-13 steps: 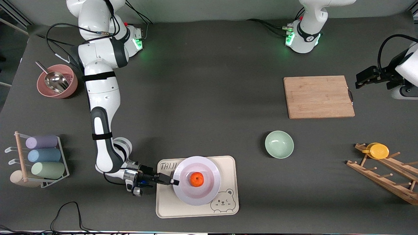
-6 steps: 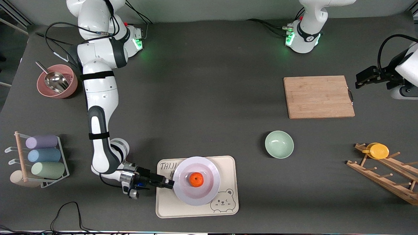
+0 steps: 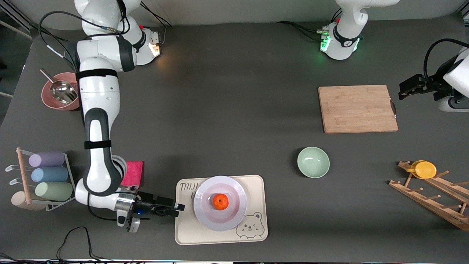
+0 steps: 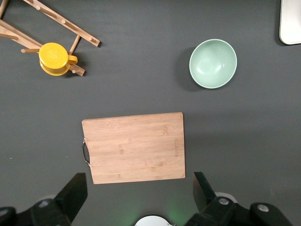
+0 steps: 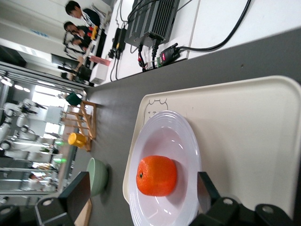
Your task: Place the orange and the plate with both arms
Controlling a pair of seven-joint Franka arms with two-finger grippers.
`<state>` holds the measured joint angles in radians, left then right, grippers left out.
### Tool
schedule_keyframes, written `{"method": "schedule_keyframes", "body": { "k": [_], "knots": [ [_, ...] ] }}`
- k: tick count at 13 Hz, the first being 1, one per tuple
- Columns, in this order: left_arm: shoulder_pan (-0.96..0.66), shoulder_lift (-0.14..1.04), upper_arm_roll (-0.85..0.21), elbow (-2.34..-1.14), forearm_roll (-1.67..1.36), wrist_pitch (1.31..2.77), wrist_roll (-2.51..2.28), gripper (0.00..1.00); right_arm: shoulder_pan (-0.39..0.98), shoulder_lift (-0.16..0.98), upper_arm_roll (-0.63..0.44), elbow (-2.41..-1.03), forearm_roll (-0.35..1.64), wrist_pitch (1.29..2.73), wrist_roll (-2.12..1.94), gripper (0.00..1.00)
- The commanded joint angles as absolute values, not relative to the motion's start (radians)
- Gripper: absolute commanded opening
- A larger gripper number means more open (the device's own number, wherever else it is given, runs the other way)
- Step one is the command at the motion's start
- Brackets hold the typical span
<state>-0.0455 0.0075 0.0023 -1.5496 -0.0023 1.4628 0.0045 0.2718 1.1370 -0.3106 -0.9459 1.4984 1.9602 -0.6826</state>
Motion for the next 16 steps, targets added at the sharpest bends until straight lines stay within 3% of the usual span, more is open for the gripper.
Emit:
{"method": "schedule_keyframes", "body": {
  "k": [1,7,10,13,16],
  "knots": [
    [-0.044,0.003,0.002,-1.549,-0.012,1.451,0.017,1.00,0.272,1.002,-0.313,-1.079,1.331,1.951,-0.653,1.00],
    [-0.044,0.003,0.002,-1.549,-0.012,1.453,0.018,1.00,0.314,0.660,-0.359,-1.425,0.829,1.953,-0.584,1.00],
    [-0.044,0.003,0.002,-1.549,-0.009,1.454,0.020,1.00,0.401,0.508,-0.470,-1.583,0.636,1.953,-0.530,1.00],
    [-0.046,0.002,0.002,-1.558,-0.003,1.466,0.020,1.00,0.569,0.395,-0.639,-1.661,0.404,1.928,-0.408,1.00],
    [-0.048,-0.003,0.002,-1.580,0.003,1.494,0.020,1.00,0.598,0.324,-0.730,-1.655,0.339,1.751,-0.377,1.00]
  ]
}}
